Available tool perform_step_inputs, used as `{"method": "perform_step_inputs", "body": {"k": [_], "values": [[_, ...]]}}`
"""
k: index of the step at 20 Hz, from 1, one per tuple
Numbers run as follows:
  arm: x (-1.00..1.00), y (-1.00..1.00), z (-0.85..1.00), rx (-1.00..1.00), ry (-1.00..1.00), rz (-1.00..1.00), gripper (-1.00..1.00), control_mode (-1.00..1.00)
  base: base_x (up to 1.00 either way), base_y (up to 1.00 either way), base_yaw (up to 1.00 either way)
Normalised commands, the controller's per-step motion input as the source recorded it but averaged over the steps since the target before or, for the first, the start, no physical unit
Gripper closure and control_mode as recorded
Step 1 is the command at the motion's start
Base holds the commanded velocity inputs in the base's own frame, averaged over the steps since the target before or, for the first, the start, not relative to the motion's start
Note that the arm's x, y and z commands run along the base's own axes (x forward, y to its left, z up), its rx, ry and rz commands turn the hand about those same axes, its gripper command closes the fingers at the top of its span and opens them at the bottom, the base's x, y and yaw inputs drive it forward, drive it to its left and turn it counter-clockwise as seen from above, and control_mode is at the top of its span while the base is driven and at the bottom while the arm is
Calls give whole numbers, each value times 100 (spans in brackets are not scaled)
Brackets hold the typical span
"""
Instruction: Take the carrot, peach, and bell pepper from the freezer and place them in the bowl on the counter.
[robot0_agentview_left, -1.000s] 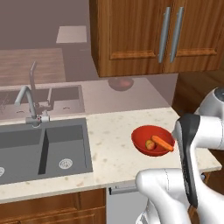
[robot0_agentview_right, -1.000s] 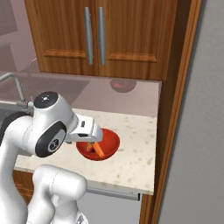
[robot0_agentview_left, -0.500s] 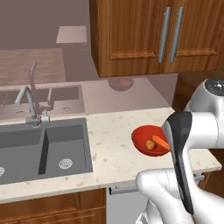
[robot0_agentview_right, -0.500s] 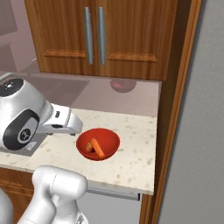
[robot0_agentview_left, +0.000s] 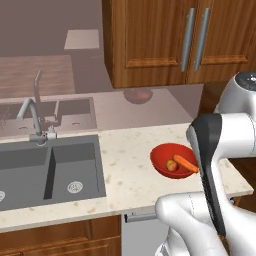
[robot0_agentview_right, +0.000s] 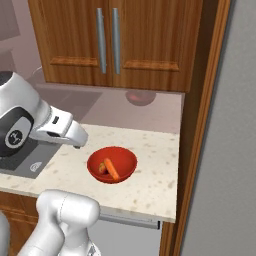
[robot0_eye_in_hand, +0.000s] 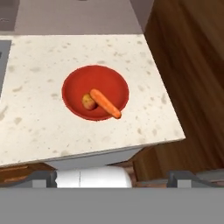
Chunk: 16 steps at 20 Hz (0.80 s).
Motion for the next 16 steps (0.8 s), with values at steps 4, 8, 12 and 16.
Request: {"method": "perform_step_inputs", "body": {"k": [4,8,12,16], "values": [[-11,-4,3,18,0,-6,-100,-100,0,0,0],[0,-4,0,15,-7,-1,-100,-100,0,0,0],[1,0,0,1,-12,4,-100,-100,0,0,0],[0,0,0,0,-9,11,-100,-100,0,0,0]]}}
